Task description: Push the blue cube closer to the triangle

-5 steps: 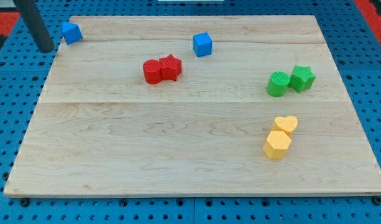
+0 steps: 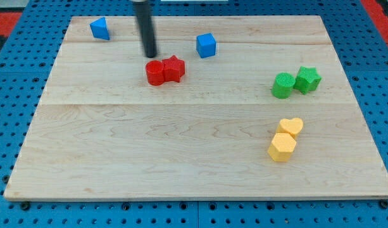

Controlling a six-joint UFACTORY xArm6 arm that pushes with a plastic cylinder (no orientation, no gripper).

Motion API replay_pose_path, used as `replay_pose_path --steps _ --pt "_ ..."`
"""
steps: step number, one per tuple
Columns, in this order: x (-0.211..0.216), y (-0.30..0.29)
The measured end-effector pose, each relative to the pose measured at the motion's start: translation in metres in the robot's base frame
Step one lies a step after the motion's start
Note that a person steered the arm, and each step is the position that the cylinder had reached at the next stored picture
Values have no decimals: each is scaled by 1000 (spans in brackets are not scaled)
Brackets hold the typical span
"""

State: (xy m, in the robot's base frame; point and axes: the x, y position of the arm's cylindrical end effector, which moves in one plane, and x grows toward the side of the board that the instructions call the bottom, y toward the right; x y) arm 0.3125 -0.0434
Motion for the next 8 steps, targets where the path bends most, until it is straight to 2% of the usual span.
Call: replay_pose_path --steps 1,2,3,5,6,7,8 --pt "0 81" --pt "7 126" --pt "-14 131" --pt "-29 5" --pt "-29 71" --pt "-42 89" --pt "-64 25"
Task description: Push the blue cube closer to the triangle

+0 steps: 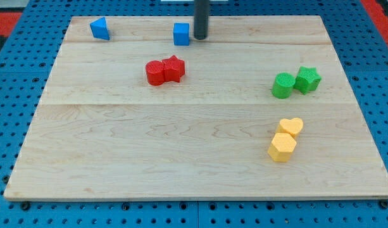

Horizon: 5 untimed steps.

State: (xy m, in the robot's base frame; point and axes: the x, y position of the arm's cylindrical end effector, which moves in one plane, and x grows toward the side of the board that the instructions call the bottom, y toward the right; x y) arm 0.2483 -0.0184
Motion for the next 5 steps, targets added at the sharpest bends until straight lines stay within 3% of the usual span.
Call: replay_pose_path --steps 1,2,5 --pt "-1 -83" --pt "-3 -104" --pt "-9 -90"
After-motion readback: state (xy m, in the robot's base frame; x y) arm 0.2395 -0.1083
